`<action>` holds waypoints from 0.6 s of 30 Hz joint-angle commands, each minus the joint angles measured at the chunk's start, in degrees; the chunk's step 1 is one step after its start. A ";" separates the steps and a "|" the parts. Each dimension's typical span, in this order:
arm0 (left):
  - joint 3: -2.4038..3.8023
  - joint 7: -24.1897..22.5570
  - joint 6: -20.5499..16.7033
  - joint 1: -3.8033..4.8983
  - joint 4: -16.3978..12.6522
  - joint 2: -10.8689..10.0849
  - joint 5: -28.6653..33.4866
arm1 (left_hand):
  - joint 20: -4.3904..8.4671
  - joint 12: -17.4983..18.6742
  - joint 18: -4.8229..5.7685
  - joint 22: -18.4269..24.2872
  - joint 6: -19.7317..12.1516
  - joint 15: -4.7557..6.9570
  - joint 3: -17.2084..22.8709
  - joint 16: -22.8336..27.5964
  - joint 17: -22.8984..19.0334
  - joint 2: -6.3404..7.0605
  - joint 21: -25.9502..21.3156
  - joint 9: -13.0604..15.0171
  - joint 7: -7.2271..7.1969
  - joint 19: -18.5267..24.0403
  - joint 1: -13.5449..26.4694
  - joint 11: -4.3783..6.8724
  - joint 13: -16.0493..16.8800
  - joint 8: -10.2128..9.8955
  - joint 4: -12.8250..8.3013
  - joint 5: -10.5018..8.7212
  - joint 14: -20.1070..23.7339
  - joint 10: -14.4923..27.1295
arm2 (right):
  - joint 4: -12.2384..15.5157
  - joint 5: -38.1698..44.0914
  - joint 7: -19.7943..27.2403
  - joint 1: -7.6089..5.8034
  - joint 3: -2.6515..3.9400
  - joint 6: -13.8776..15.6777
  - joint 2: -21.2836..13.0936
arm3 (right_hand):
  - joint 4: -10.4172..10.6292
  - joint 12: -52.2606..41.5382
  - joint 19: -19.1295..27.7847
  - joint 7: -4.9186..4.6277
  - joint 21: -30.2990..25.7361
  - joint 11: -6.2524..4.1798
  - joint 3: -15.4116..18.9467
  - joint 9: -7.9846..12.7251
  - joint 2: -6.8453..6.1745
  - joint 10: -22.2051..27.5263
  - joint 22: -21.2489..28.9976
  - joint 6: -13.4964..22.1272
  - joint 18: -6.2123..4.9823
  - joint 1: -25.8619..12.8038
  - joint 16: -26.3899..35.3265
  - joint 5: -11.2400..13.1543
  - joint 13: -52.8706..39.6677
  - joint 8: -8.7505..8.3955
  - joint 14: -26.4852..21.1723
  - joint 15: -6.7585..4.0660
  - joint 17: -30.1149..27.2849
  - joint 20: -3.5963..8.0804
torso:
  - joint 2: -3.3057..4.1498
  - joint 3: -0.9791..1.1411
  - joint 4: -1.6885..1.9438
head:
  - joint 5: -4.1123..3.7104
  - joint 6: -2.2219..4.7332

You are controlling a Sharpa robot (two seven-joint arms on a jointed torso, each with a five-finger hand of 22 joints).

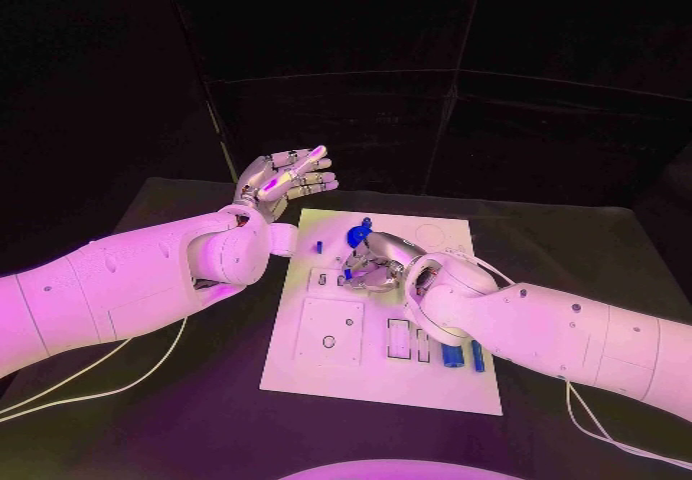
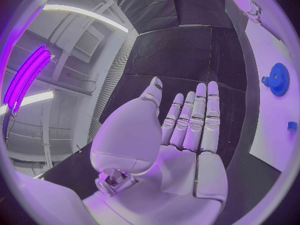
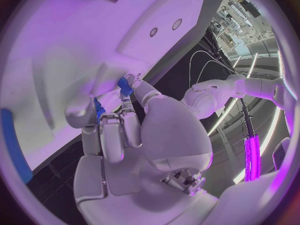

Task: Assemble the parts on the task board

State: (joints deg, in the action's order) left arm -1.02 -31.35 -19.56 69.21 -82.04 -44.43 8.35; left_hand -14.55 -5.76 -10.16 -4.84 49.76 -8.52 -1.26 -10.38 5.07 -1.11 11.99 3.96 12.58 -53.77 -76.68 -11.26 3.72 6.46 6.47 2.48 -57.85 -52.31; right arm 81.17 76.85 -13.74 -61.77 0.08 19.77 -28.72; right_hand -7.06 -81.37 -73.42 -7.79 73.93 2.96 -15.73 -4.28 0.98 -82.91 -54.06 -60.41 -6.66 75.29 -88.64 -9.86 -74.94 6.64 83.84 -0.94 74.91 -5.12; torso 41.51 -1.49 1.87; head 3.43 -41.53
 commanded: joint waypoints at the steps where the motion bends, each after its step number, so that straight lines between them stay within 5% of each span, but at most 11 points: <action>1: 0.04 -0.16 0.64 0.11 -0.12 -0.07 -0.17 | 0.04 0.27 -0.22 0.08 0.38 0.01 0.12 0.39 -0.10 -0.71 -0.30 -0.09 1.25 -0.26 0.07 0.04 -0.04 -0.29 -0.32 0.16 -0.54 -0.55 | -0.25 0.54 -0.59 0.01 -0.08 -1.78 -0.08 | 0.22 -0.34 -0.07 0.08 0.29 -0.16 -0.19 -0.03 0.12 -0.32 0.03 -0.34 0.13 -0.39 -0.19 0.15 -4.91 0.11 5.46 -0.39 11.82 0.30 | 0.00 0.04 0.04 | -0.05 -0.23; 18: 0.03 -0.18 0.53 0.10 -0.14 -0.16 -0.17 | 0.05 0.30 -0.21 0.11 0.41 0.02 0.03 0.43 -0.12 -0.72 -0.32 -0.08 1.23 -0.33 0.12 0.05 -0.03 -0.32 -0.37 0.17 -0.56 -0.58 | -0.15 0.61 -1.46 0.02 -0.10 -3.44 -0.54 | 0.19 -0.33 -0.09 0.09 0.29 -0.16 -0.16 -0.01 -0.05 -0.32 0.02 -0.32 0.13 -0.51 -0.19 0.19 -4.90 0.07 5.46 -0.39 11.84 0.30 | -0.06 -0.02 0.08 | -0.36 -0.70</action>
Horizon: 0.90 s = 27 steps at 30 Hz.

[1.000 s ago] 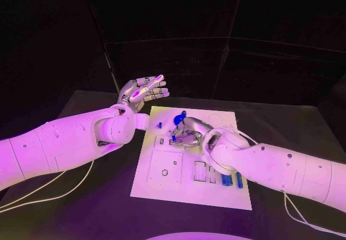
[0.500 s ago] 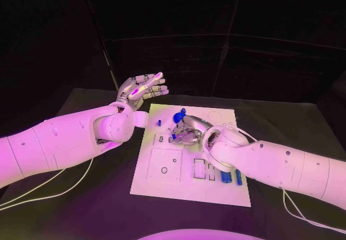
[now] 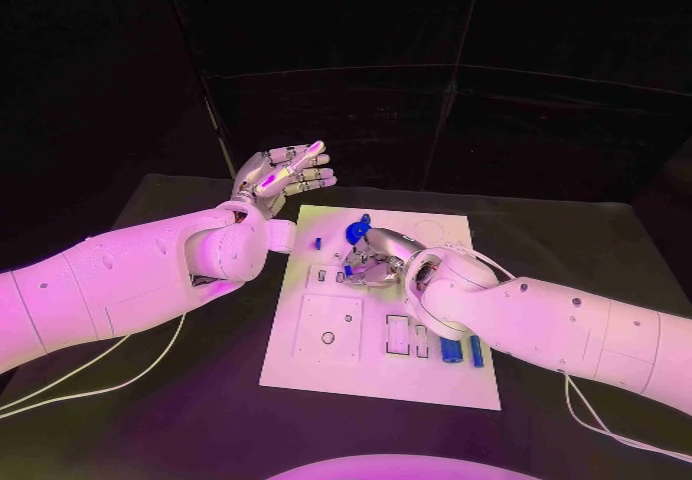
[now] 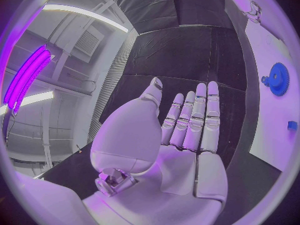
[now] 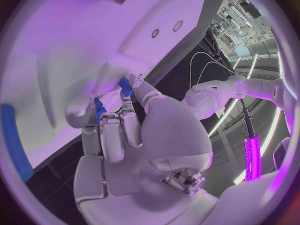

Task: Assemble the parts on the task board

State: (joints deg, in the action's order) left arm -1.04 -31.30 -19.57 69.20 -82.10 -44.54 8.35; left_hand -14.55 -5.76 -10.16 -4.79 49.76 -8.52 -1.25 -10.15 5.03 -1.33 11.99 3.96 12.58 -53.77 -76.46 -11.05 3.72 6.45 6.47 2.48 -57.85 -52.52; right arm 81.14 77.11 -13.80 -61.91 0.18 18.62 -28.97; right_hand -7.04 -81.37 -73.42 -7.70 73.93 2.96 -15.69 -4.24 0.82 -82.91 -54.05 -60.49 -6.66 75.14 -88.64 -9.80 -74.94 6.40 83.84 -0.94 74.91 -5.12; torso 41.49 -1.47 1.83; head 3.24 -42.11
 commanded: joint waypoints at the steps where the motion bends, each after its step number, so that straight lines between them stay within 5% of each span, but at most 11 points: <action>1: 0.04 -0.25 0.54 0.11 -0.08 -0.05 -0.17 | 0.05 0.30 -0.21 0.06 0.41 0.02 0.03 0.20 -0.08 -0.49 -0.32 -0.08 1.23 -0.33 -0.10 -0.16 -0.03 -0.32 -0.37 0.17 -0.56 -0.37 | -0.10 0.41 -1.50 0.16 -0.20 -2.50 -0.34 | 0.16 -0.30 -0.08 0.00 0.28 -0.16 -0.18 -0.04 0.05 -0.29 0.04 -0.24 0.12 -0.40 -0.19 0.14 -4.86 0.30 5.46 -0.39 11.82 0.30 | -0.02 -0.02 0.13 | -0.17 -0.19; 27: 0.04 -0.28 0.50 0.10 -0.03 -0.21 -0.18 | 0.05 0.30 -0.21 0.06 0.41 0.02 0.03 0.20 -0.08 -0.49 -0.32 -0.08 1.23 -0.33 -0.10 -0.16 -0.03 -0.32 -0.37 0.17 -0.56 -0.37 | 0.22 2.30 -3.38 0.18 -0.21 -5.31 -0.60 | 0.23 1.02 0.25 -0.71 -0.16 0.43 0.49 0.35 -1.86 0.91 0.70 1.62 0.05 -1.96 -0.02 0.99 -3.41 -1.02 5.36 0.06 11.40 -0.02 | 0.00 -0.02 0.10 | -0.56 -0.74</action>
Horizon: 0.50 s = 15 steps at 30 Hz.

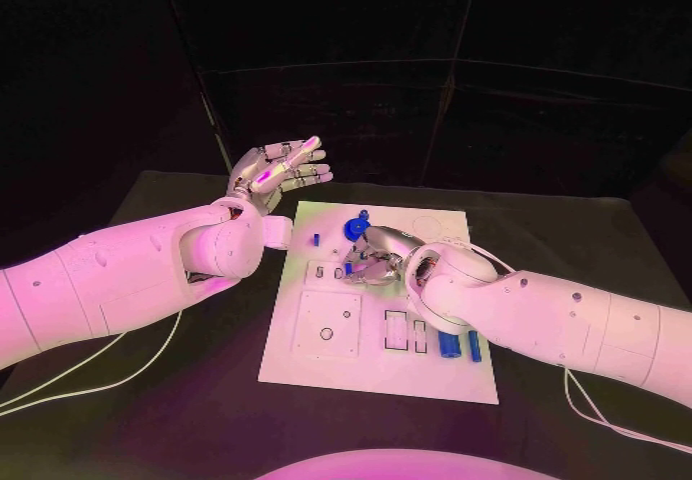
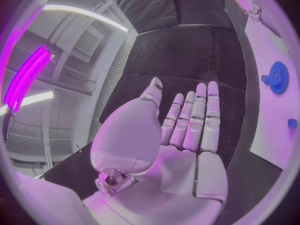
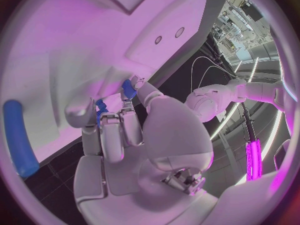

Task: Assemble the parts on the task board

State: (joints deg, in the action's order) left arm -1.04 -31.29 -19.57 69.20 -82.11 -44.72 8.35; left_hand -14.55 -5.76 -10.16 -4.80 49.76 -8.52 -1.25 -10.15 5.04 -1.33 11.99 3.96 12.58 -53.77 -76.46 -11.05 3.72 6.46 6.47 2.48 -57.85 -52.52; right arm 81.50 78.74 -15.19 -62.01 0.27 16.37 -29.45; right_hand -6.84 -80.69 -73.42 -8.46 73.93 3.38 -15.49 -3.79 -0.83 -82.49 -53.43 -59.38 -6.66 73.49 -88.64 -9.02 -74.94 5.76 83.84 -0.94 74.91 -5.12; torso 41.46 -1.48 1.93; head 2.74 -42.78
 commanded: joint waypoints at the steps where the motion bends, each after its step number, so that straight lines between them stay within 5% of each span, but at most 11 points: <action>1: 0.04 -0.28 0.50 0.11 -0.01 -0.03 -0.17 | 0.05 0.30 -0.21 0.07 0.41 0.02 0.03 0.20 -0.09 -0.50 -0.32 -0.08 1.23 -0.33 -0.10 -0.16 -0.03 -0.32 -0.37 0.17 -0.56 -0.38 | -0.14 0.68 -1.99 0.29 -0.30 -3.06 -0.11 | 0.03 0.39 0.26 0.02 -0.17 0.04 0.32 -0.10 -0.25 0.53 0.10 0.59 0.05 -0.35 -0.03 0.22 -3.37 -0.44 5.36 0.08 11.41 -0.04 | 0.01 0.00 -0.02 | -0.04 -0.08; 15: 0.04 -0.23 0.55 0.11 0.05 -0.03 -0.17 | 0.06 0.37 -0.20 0.12 0.45 0.02 -0.06 0.26 -0.12 -0.58 -0.38 -0.09 1.24 -0.43 -0.10 -0.15 -0.03 -0.39 -0.49 0.17 -0.60 -0.41 | -0.16 0.74 -1.72 0.29 -0.30 -2.36 -0.06 | 0.52 1.02 0.62 -0.79 -0.57 0.82 1.86 -0.04 -1.79 1.32 0.69 3.43 -0.03 -1.51 0.08 0.14 -2.64 -1.68 5.30 0.77 11.17 -0.68 | 0.03 0.01 0.02 | -0.09 -0.17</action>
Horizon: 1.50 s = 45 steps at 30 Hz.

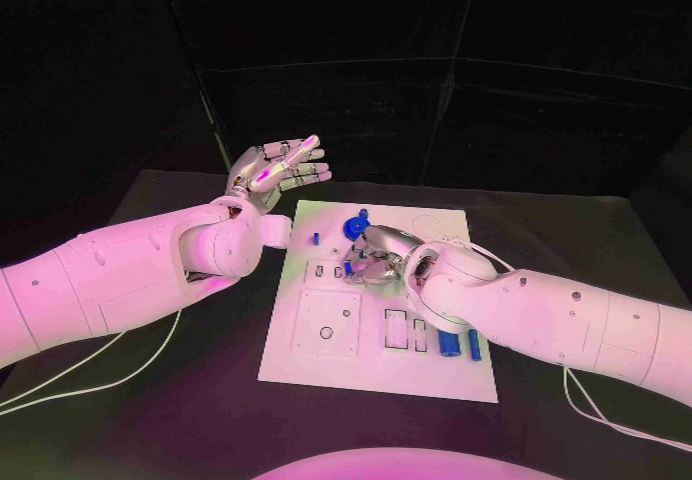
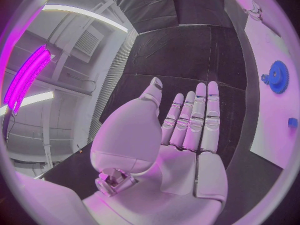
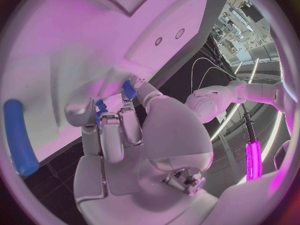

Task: Assemble the parts on the task board

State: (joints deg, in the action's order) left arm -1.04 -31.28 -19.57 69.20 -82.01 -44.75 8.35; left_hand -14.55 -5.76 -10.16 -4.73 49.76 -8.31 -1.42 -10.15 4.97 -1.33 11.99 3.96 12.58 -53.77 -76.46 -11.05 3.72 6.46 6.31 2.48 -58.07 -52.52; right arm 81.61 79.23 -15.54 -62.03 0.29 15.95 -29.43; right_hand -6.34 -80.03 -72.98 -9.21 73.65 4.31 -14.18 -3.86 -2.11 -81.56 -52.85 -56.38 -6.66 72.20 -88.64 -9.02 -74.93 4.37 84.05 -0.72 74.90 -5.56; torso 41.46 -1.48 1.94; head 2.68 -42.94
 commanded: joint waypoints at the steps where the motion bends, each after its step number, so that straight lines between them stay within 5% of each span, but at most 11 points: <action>1: 0.04 -0.23 0.55 0.11 -0.05 -0.01 -0.17 | 0.06 0.37 -0.20 0.05 0.46 -0.19 0.10 0.26 -0.05 -0.58 -0.38 -0.09 1.24 -0.43 -0.10 -0.15 -0.03 -0.39 -0.33 0.17 -0.39 -0.42 | -0.28 0.25 -1.39 0.31 -0.32 -1.88 -0.09 | 0.09 0.39 0.19 -0.07 -0.31 -0.07 0.72 0.02 -0.59 0.44 0.13 0.58 -0.04 -0.32 0.08 0.20 -2.59 -0.32 5.08 0.59 11.16 -0.28 | 0.02 0.01 0.00 | -0.06 0.00; 16: 0.04 0.03 0.64 0.11 -0.06 -0.08 -0.17 | 0.07 0.41 -0.20 0.06 0.43 -0.19 0.06 0.27 -0.06 -0.59 -0.39 -0.09 1.27 -0.46 -0.08 -0.17 -0.04 -0.43 -0.35 0.17 -0.40 -0.39 | -0.17 -0.45 -1.33 0.32 -0.32 0.41 -0.08 | 2.22 1.81 0.57 -1.14 -0.76 0.95 5.06 0.10 -1.42 2.38 0.85 6.31 -0.15 -1.18 0.20 2.74 -0.77 -0.70 5.01 1.46 10.92 -1.09 | 0.01 0.01 0.03 | -0.09 -0.08; 21: 0.04 0.07 0.72 0.11 -0.09 -0.11 -0.17 | 0.07 0.48 -0.20 0.09 0.40 -0.20 0.00 0.30 -0.07 -0.61 -0.42 -0.10 1.31 -0.50 -0.05 -0.20 -0.05 -0.49 -0.39 0.17 -0.41 -0.35 | 0.06 -0.53 0.07 0.34 -0.32 3.55 -0.13 | 2.94 6.07 1.60 -2.12 -1.73 1.80 6.86 0.17 -1.59 6.74 2.68 11.00 -0.45 0.24 0.66 2.52 4.41 -0.53 4.71 2.17 9.78 -1.72 | -0.01 -0.01 -0.01 | -0.14 -0.11; 27: 0.04 0.20 1.02 0.11 0.14 -0.11 -0.17 | 0.19 0.26 -0.25 0.21 1.35 -0.01 -0.25 0.33 -0.13 -1.01 -0.52 0.02 1.07 -1.10 -0.16 0.06 0.07 -0.31 -0.86 0.17 -0.97 -1.41 | 0.65 -0.60 5.77 0.45 -0.32 7.93 -0.64 | 3.14 5.84 1.76 -2.20 -1.87 1.88 7.35 0.08 -1.69 6.58 2.95 11.42 -0.51 0.70 0.73 2.43 4.29 -0.23 4.67 2.27 9.63 -1.85 | -0.11 0.02 -0.01 | -0.20 -0.06; 45: 0.05 1.98 3.84 0.12 3.30 -0.41 -2.46 | 3.53 -1.15 -0.45 -1.01 6.02 3.58 -2.09 -4.07 2.86 -2.72 2.90 0.02 -1.23 -10.00 0.20 2.88 0.29 -0.15 -2.42 0.22 -12.35 -8.95 | 7.26 -3.88 15.43 0.30 -0.22 12.63 -7.25 | 3.71 4.54 1.45 -2.08 -1.52 1.83 8.54 -0.14 -1.59 5.44 2.31 10.92 -0.44 1.41 0.48 1.65 3.23 0.87 4.83 2.30 10.29 -1.94 | -0.10 0.04 0.02 | -0.14 0.73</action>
State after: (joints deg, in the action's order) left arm -1.05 -30.45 -18.10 69.20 -78.84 -45.12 7.75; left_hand -11.10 -6.64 -10.15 -5.70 55.50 -4.80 -3.40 -14.08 7.74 -3.61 14.79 4.02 11.18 -63.55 -76.31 -8.26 4.00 6.24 4.02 2.48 -70.10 -61.27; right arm 88.25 77.22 -3.13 -61.52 0.00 26.36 -36.39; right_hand -2.53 -75.35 -71.36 -11.43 72.09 6.14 -5.95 -3.93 -3.59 -75.87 -50.49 -45.39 -6.67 73.00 -88.19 -7.10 -71.65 5.12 84.04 1.13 74.93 -7.17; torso 41.34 -1.44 1.97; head 2.49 -42.28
